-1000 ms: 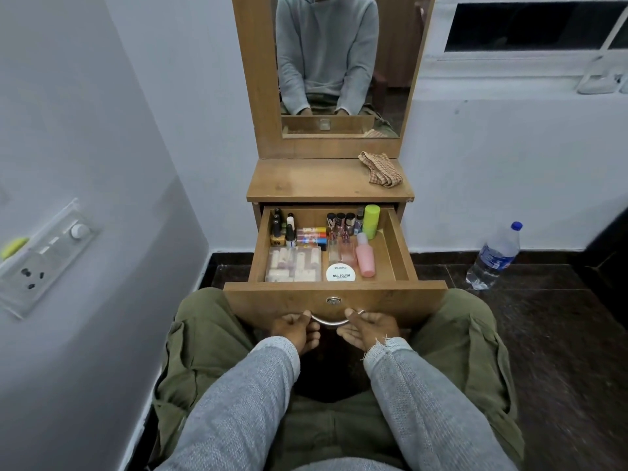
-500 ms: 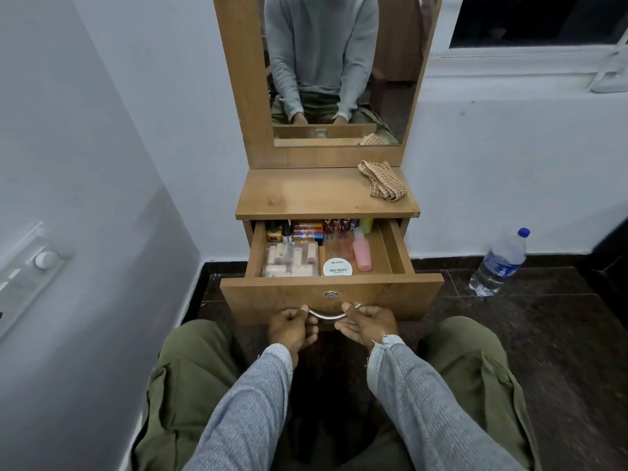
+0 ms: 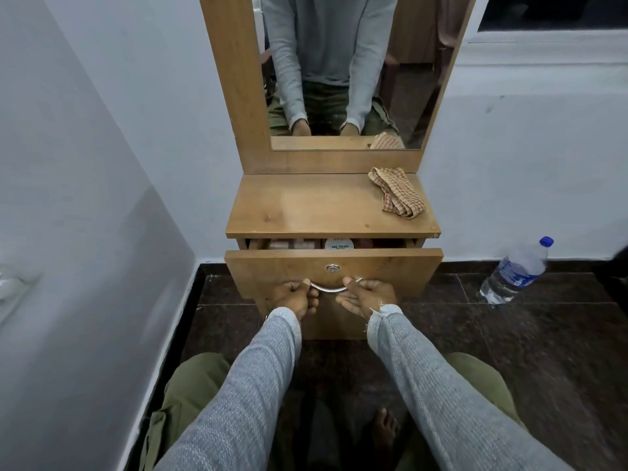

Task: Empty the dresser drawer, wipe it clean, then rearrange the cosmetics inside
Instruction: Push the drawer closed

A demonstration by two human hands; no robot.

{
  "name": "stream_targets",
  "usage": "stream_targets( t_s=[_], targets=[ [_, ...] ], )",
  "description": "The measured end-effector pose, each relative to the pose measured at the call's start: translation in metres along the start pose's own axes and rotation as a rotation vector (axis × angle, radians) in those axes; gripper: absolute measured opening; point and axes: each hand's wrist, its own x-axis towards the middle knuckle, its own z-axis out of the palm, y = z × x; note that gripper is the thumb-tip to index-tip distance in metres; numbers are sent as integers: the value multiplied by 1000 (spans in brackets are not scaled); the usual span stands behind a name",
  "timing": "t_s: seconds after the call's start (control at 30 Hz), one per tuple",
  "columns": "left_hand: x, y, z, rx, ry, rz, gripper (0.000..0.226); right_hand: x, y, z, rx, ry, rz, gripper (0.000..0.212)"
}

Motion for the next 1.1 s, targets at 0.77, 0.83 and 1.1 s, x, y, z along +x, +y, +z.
stream_targets(
  t_s=[0.77,0.83,1.1],
  targets=[
    [55,17,13,6,-45,32,25,59,-17,10,33,-13,2,20],
    [56,17,13,14,-49,22,24,59,-16,10,48,-13,4,16],
    [50,23,11,169,-43,31,30,51,-20,13,-31,22,-43,14]
  ],
)
